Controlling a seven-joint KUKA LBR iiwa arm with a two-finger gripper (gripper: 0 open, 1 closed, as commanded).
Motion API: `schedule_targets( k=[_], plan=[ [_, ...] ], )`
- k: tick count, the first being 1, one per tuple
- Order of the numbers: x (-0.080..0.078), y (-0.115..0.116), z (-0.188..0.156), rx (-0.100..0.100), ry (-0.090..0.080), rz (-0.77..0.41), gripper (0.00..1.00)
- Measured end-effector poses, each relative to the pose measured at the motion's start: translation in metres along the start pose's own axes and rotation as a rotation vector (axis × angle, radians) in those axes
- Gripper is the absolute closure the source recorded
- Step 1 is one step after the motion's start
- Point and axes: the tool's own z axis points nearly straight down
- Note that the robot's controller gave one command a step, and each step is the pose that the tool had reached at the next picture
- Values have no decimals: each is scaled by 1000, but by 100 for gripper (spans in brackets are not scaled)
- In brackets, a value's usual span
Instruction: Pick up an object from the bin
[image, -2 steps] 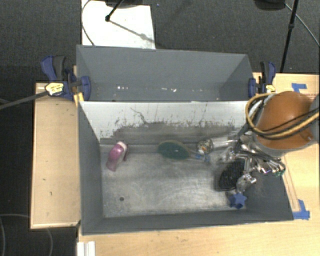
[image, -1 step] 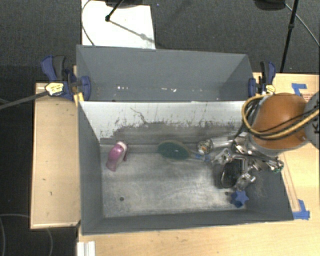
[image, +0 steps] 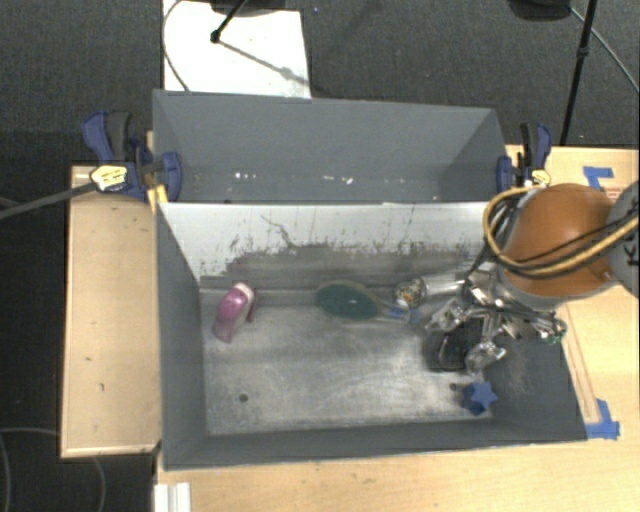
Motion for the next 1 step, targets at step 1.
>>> schedule_targets(
  k=[1],
  plan=[
    [-24,-23,-129,1,4,-302,100]
  ],
)
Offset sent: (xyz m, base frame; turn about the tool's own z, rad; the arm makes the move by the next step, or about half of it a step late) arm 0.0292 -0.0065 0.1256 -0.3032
